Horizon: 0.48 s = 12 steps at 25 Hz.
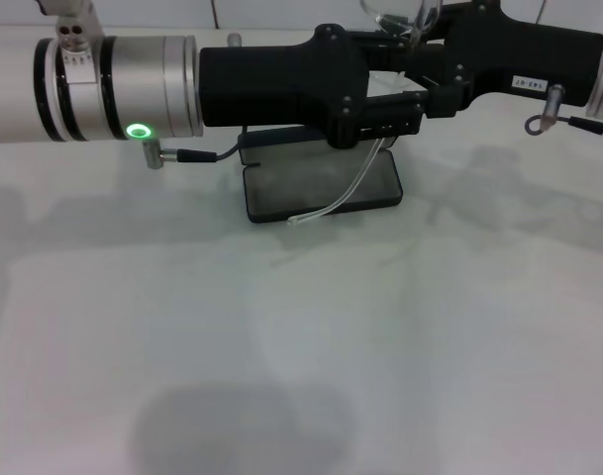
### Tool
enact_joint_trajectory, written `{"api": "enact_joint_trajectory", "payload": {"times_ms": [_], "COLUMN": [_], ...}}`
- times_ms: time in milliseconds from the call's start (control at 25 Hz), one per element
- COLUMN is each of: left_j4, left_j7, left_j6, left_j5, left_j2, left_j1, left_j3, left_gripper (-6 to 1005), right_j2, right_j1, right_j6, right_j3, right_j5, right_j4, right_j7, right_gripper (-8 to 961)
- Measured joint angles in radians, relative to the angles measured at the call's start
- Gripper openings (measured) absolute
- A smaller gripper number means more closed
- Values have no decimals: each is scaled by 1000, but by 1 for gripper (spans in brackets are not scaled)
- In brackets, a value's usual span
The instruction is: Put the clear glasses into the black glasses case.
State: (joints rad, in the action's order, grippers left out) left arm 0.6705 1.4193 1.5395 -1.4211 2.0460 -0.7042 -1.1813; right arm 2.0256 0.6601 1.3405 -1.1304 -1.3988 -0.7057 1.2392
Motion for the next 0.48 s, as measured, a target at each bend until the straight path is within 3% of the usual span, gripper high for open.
{"api": "enact_joint_trajectory", "payload": {"times_ms": [480], "left_j4": [8], "left_j7": [-4], "left_j6": [1], "left_j5": [10], "left_j2": [-2], "left_j1": [9], "left_j3": [20], "left_gripper": [478], "right_j2": [-8], "right_j1": [-12], "right_j6": [3], "right_j3": [-1], "right_j5": [-51], "right_j4": [2], "right_j7": [-4], "right_gripper": [123]}}
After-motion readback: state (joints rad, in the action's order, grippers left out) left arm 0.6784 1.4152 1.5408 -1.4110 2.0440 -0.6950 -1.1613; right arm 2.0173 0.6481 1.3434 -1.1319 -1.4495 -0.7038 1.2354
